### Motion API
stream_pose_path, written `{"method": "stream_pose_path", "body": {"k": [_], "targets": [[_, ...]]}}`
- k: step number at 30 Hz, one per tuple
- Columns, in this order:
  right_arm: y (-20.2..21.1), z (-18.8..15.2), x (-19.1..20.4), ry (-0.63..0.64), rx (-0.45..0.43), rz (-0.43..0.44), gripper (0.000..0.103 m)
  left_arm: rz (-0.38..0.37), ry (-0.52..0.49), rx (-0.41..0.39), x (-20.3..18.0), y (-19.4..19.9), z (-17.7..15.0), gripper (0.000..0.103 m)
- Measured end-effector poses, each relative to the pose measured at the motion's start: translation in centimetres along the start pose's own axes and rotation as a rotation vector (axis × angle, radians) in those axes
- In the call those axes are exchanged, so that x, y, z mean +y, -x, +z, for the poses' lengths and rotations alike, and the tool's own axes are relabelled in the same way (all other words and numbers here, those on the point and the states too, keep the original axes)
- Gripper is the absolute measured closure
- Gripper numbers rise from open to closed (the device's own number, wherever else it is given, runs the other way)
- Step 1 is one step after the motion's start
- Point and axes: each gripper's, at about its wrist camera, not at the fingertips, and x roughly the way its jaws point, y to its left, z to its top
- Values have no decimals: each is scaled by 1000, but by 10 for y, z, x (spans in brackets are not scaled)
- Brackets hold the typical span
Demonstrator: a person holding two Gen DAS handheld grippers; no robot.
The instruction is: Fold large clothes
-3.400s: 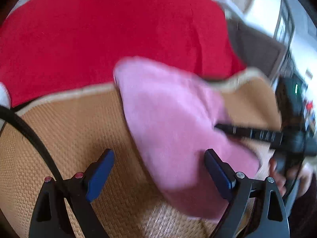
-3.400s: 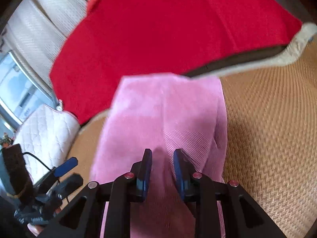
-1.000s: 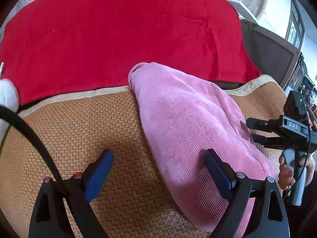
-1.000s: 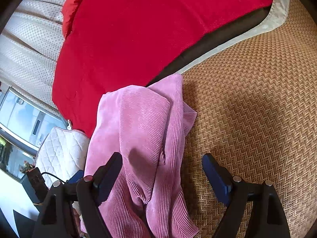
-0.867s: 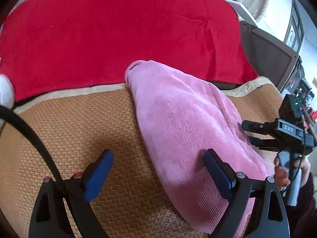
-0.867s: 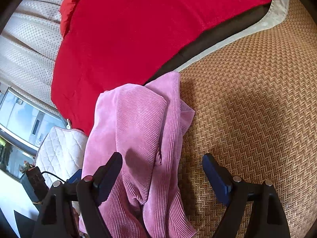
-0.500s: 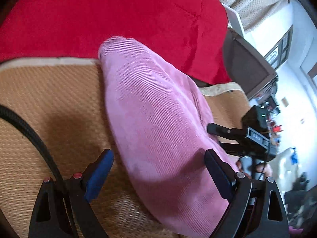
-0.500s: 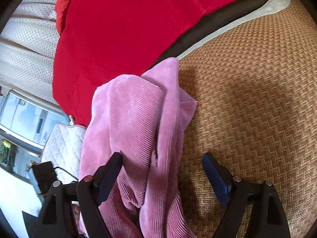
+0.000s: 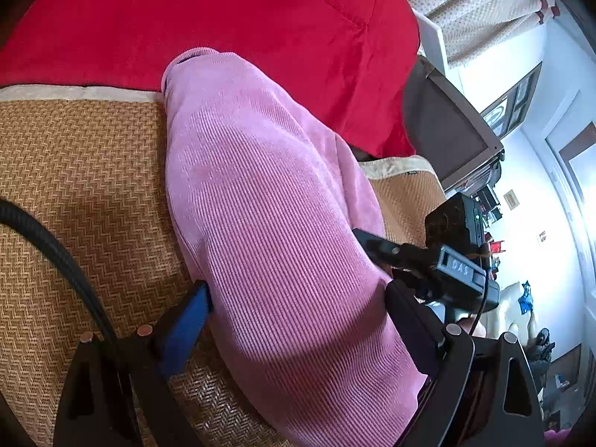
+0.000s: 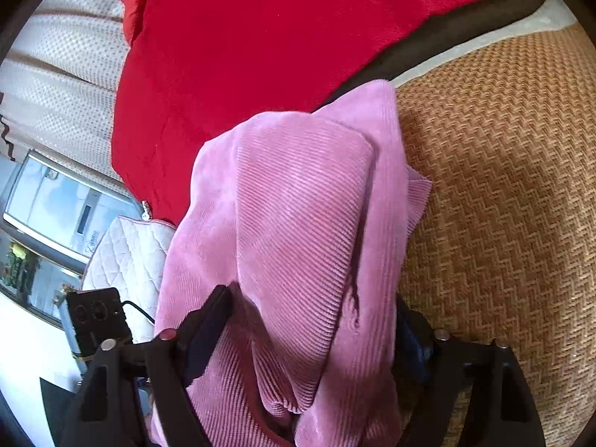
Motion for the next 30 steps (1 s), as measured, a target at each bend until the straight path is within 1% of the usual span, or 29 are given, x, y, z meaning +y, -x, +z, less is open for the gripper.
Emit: {"method": "stream_pose_path", "body": {"k": [2,3,5,7,12,19,23,27,29,30], "targets": [[-5,-1,7,7,-6,-1,34,16,-25,-19,-3,1,0,16],[-6,-2,11,11,-13,-9,35,20,-37,-25,-2,4,0,18],[-5,-5,16,27,-25,-25,41,30,-61,-40,-6,6,0,21],[-8,-6,25,38,-34,-33,44,33,-73,-54,-9,9,1,24],[-9,-13,44,54,-58,-10,46,25,-84,-95,-13,29,2,28],[-10,-30,82,120,-89,42,47,37,-114,-155,-25,69,-5,29],[-11,-41,103,167,-106,72,47,53,-124,-175,-29,87,-11,29],[-10,-53,113,209,-116,65,48,80,-131,-166,-28,89,-17,29],[-11,-55,106,201,-109,53,48,121,-124,-119,-21,74,-21,29],[-16,-57,101,189,-96,20,48,145,-121,-89,-18,65,-22,29]]}}
